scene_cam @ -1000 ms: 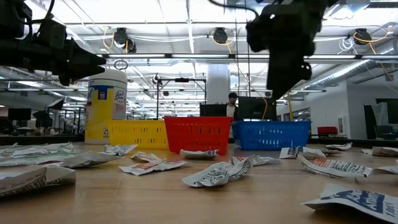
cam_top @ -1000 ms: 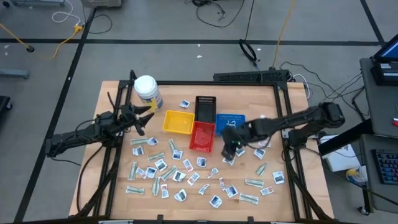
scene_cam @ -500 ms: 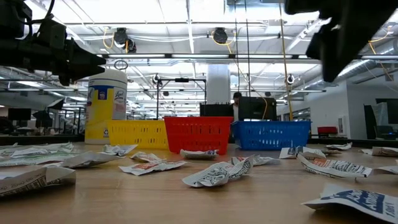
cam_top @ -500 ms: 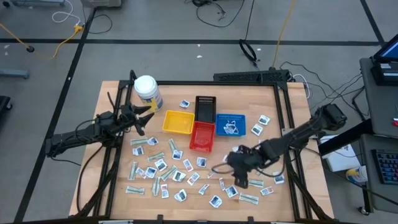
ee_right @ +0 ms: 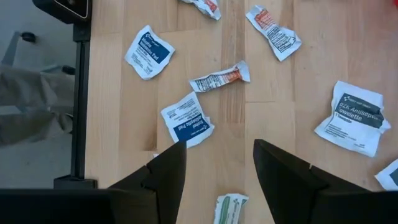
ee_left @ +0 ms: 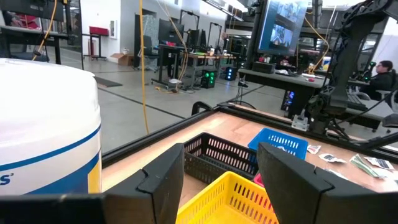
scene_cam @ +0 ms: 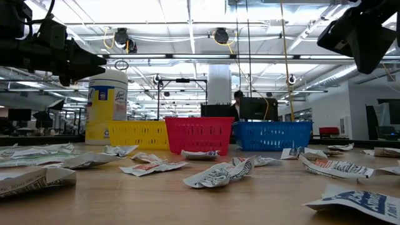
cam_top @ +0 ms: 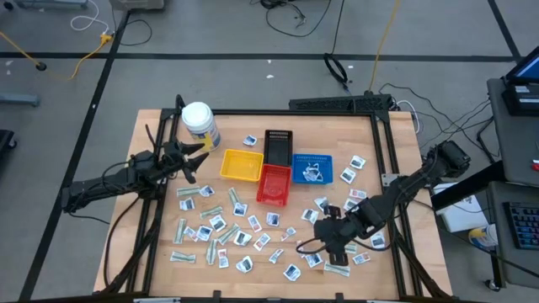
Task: Pick & Place First Aid Supplies
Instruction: Put the alcohol pad into the blue bin
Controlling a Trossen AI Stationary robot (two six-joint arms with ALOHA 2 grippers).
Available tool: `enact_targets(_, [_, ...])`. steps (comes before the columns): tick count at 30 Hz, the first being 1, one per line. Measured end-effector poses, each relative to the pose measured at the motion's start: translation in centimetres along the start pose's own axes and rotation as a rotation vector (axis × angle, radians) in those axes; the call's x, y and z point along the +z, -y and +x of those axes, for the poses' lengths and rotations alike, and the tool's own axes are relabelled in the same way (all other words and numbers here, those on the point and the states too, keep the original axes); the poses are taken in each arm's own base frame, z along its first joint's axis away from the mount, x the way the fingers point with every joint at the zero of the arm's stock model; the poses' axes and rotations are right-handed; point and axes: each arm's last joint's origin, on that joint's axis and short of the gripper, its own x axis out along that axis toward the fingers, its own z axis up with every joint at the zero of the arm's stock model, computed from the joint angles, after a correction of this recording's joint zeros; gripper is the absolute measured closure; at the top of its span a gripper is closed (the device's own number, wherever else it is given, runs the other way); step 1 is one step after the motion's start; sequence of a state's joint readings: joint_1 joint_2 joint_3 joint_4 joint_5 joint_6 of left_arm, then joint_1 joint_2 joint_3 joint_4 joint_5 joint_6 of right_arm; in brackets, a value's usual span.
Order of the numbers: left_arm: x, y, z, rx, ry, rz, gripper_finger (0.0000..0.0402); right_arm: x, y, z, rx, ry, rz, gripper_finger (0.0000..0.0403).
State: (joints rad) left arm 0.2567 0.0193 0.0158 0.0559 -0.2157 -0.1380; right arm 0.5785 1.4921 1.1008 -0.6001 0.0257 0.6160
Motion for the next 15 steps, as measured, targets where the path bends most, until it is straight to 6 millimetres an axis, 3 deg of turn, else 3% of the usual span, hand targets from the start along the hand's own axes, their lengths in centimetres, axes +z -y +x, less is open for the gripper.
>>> enact_targets(15, [0.0,0.0,0.0,0.0,-0.001,0.0,0.0192,2.3,-1.9,1.3,-0.036,-0.072,-0.179,0.0222])
